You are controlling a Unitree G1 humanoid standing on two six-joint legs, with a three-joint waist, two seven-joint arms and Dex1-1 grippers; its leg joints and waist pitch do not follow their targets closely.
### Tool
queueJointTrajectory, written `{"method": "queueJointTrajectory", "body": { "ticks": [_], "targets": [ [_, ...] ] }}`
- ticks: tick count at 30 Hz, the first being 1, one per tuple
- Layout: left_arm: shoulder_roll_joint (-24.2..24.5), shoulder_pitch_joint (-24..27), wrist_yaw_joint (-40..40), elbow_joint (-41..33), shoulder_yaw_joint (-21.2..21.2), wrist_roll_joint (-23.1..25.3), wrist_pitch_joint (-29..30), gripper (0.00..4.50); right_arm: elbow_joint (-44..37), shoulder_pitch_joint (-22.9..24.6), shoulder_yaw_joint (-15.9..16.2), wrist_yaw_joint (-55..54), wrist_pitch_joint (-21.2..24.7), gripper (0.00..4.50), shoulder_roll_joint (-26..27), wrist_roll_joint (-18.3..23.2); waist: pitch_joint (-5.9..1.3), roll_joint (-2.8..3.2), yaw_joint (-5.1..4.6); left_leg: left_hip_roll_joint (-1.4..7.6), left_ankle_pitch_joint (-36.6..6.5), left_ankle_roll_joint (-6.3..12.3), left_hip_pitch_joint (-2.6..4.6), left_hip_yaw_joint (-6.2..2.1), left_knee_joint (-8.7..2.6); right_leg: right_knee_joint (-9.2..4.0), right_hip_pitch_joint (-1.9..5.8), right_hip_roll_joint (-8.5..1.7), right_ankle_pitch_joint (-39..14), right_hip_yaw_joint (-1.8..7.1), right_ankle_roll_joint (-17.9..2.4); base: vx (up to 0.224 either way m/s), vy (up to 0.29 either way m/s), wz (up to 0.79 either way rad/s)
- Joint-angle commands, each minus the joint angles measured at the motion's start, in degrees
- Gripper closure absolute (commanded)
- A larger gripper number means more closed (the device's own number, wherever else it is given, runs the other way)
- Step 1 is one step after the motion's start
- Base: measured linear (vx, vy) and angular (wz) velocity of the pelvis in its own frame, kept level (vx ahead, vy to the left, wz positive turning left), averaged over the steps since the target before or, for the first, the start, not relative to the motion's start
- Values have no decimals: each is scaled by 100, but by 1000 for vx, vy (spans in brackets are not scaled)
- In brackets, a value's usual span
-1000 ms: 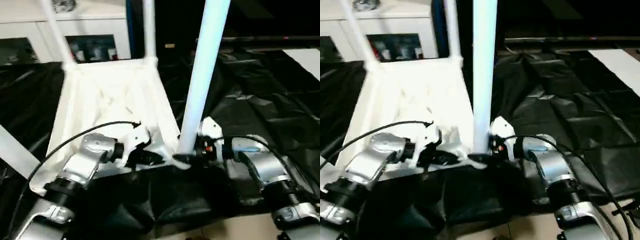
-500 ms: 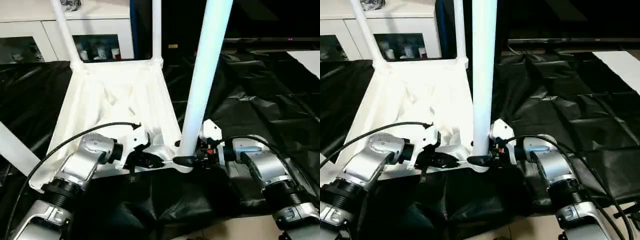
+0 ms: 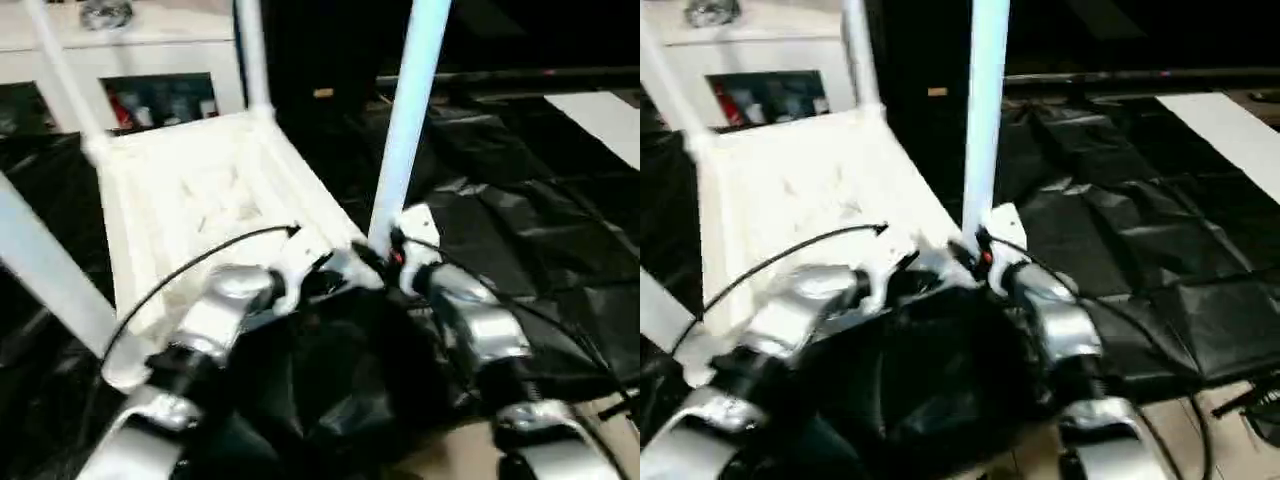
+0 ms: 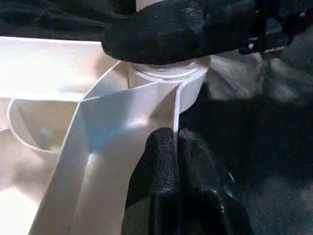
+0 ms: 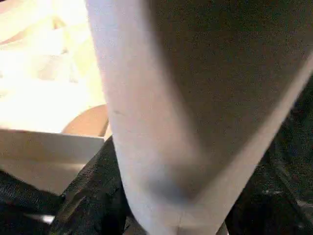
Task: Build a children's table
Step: Rotate leg to tighten
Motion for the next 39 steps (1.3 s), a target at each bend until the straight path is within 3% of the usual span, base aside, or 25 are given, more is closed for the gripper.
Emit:
{"method": "queueJointTrajectory", "body": {
  "ticks": [1, 7, 11, 16, 22, 27, 34, 39],
  "targets": [
    [-459, -294, 281, -162, 66, -218, -219, 450, 112, 92, 624, 466, 60, 194, 617, 34, -391, -48, 21, 74, -1410, 140, 26, -22, -379, -504, 275, -305, -1758, 219, -986, 0, 0, 0],
    [-261, -156, -251, -308, -118, -289, -347, 450, -42, 147, 724, 1038, -70, 136, 391, 109, -388, -40, 20, 82, -1497, 177, 34, -22, -385, -508, 276, -307, -1740, 221, -1023, 0, 0, 0],
    [50, 27, -890, -536, -258, -391, -439, 450, -157, 159, 845, 1736, -214, 136, -139, 109, -392, -40, 23, 91, -1412, 232, 9, -31, -385, -479, 309, -313, -1575, 220, -1087, 0, 0, 0],
    [379, 131, -1561, -695, -332, -529, -557, 450, -207, 138, 790, 2522, -384, 136, -652, 234, -385, -40, 52, 110, -1482, 309, 52, -13, -371, -490, 275, -319, -1638, 230, -1173, 0, 0, 0],
    [978, 265, -2578, -940, -428, -690, -655, 450, -305, 137, 864, 3715, -460, 136, -1302, 379, -391, -30, 86, 128, -1453, 303, 40, -20, -377, -446, 290, -312, -1464, 229, -1253, 0, 0, 0],
    [1198, 290, -2891, -979, -392, -794, -675, 450, -448, 210, 983, 4332, -365, 136, -1561, 488, -401, -37, 183, 140, -1249, 361, 50, 4, -359, -399, 291, -305, -1125, 228, -1373, 0, 0, 0],
    [1335, 337, -3098, -1055, -418, -871, -666, 450, -396, 201, 1005, 4441, -402, 179, -1560, 547, -388, -47, 262, 144, -1397, 250, 74, 3, -375, -429, 265, -319, -1483, 237, -1270, 0, 0, 0],
    [1341, 360, -3113, -1059, -424, -864, -680, 450, -458, 226, 1002, 4495, -337, 192, -1513, 597, -399, -45, 270, 141, -1314, 240, 61, -3, -373, -416, 277, -318, -1406, 235, -1248, 0, 0, 0]
  ]
}}
